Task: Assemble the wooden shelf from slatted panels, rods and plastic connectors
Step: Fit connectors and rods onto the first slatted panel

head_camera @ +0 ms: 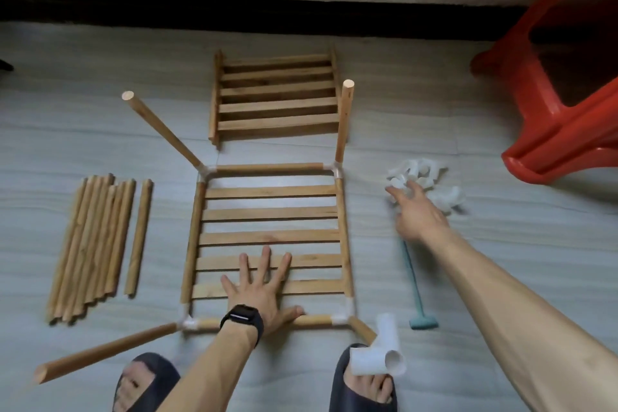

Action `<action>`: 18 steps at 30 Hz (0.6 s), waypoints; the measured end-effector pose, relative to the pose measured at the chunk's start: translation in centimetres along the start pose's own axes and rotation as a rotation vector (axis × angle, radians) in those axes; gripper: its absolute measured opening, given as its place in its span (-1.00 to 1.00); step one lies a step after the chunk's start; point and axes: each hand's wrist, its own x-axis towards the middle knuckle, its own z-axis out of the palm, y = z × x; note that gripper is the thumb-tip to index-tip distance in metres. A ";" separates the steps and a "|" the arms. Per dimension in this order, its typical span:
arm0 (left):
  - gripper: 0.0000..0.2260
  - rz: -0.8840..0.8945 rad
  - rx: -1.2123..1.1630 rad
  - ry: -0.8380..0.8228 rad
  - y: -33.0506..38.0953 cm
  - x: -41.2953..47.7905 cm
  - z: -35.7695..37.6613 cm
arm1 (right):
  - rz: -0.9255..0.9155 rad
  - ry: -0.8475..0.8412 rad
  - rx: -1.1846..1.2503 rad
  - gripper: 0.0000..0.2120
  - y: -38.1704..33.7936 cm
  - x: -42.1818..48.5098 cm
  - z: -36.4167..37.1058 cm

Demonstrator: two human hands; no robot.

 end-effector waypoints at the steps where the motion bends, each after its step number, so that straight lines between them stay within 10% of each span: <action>1: -0.07 0.001 -0.005 0.005 -0.2 0.1 0.3 | 0.009 -0.011 -0.051 -0.36 -0.1 0.4 0.3; 6: -0.05 0.000 0.008 -0.033 -0.4 0.0 0.0 | -0.056 0.039 -0.112 -0.65 0.3 -0.9 3.3; 12: -0.24 0.034 -0.117 -0.159 -1.0 -1.1 -4.5 | -0.005 0.000 0.519 -0.61 -1.8 -7.2 0.9; 18: -0.57 0.167 -0.283 0.089 -3.8 -7.8 -18.6 | -0.241 -0.128 1.005 -0.85 -8.6 -16.6 -11.5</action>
